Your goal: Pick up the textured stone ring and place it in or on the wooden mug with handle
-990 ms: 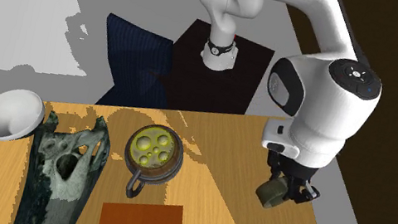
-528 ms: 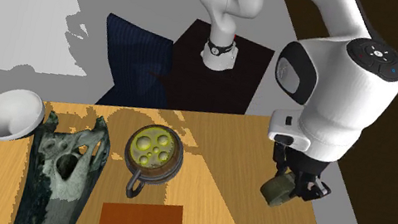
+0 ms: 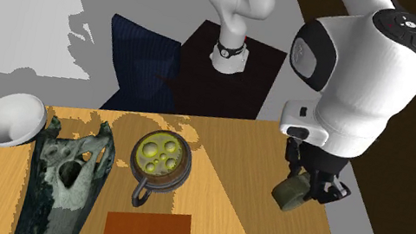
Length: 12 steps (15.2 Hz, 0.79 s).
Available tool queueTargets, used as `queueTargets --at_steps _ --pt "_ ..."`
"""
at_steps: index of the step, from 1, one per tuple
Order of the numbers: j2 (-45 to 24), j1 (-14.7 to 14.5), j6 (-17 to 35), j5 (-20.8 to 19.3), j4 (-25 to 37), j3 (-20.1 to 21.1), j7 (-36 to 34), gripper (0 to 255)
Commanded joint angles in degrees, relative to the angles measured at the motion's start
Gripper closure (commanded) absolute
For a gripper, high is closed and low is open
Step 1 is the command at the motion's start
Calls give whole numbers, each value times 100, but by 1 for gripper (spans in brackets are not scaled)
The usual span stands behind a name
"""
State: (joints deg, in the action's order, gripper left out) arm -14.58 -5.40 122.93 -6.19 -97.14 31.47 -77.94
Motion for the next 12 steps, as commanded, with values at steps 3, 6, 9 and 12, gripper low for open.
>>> queueTargets --at_steps 3,6,9,12 --pt "409 448 51 393 -410 -84 641 255" --pt "675 752 43 672 -650 -194 1144 255" --pt "889 1025 0 913 -823 -333 1640 255" --pt "1049 1270 -71 1112 -931 -498 2120 255"
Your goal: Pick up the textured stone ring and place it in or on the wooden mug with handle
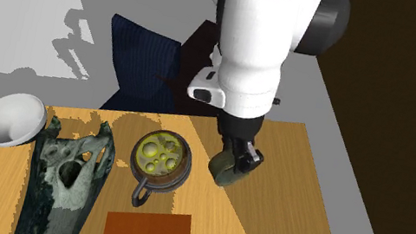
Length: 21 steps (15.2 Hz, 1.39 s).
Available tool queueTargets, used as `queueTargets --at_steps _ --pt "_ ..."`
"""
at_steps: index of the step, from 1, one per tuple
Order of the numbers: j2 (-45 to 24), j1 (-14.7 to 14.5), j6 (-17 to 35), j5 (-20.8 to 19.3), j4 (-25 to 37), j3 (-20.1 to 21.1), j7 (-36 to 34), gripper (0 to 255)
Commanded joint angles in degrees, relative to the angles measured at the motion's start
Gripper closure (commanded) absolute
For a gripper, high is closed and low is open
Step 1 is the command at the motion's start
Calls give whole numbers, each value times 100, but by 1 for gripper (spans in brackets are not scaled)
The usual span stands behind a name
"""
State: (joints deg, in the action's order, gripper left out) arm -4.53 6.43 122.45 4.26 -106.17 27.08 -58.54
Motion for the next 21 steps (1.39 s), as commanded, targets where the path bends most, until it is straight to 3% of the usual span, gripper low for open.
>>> queueTargets --at_steps 1,13,21 --pt "85 165 -52 123 -51 -117 335 255" --pt "110 1012 -553 493 215 -846 2007 255" --pt "5 1025 -56 507 -192 -859 2118 255"
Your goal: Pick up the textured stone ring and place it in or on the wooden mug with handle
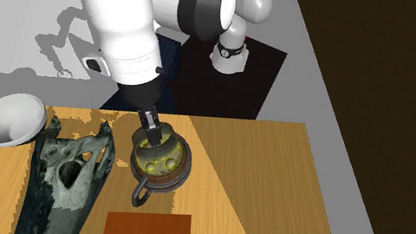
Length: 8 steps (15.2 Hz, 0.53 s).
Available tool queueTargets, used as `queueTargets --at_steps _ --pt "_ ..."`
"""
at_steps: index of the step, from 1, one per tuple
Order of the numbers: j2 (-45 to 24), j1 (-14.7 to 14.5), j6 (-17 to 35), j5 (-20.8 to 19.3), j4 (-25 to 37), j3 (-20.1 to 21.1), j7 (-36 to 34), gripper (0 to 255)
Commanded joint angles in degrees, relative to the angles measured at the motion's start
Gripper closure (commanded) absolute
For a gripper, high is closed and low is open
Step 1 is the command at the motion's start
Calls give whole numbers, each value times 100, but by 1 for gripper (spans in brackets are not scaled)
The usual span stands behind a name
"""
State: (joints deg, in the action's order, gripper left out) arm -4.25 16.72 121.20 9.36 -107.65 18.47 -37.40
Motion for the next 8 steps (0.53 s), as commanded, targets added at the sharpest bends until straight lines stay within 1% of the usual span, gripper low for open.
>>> queueTargets --at_steps 1,8 --pt "-40 -6 143 -3 -100 3 13 255" --pt "-201 -22 651 -10 -456 10 66 255"
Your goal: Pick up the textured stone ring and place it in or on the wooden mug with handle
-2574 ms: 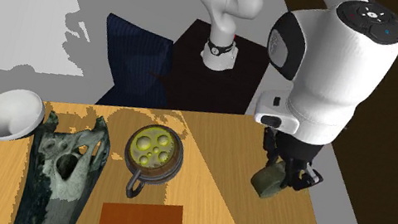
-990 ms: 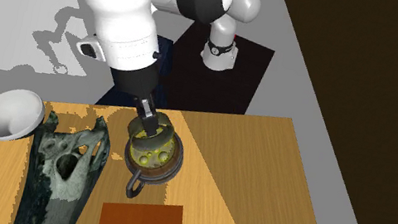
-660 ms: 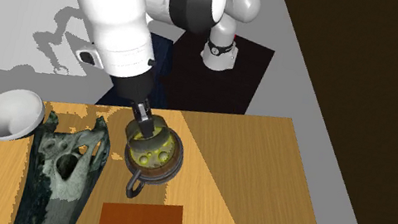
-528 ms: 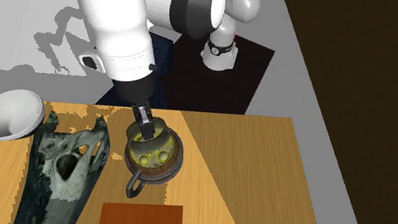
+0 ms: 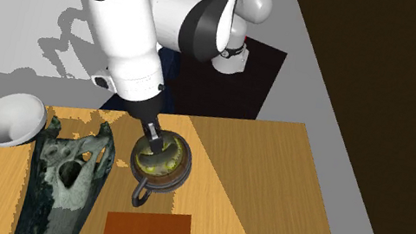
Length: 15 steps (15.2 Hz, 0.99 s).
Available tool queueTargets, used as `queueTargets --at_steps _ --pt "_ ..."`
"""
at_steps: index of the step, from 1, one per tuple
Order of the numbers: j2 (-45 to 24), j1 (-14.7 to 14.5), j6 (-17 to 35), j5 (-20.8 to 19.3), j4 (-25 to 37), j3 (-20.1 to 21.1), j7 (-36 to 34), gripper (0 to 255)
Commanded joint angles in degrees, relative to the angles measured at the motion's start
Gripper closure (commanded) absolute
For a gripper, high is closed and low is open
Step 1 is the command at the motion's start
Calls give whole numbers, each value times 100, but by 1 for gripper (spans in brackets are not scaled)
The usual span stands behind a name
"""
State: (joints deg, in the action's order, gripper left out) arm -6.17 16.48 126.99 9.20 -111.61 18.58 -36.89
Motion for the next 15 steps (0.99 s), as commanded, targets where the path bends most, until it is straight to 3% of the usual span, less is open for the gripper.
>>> queueTargets --at_steps 1,4,12,13,15 --pt "-37 -2 143 3 -106 0 22 255" --pt "-149 -13 408 -9 -264 2 44 255" --pt "-149 -13 408 -9 -264 1 44 255" --pt "-149 -13 408 -9 -264 1 44 0" --pt "-149 -13 408 -9 -263 1 44 0"
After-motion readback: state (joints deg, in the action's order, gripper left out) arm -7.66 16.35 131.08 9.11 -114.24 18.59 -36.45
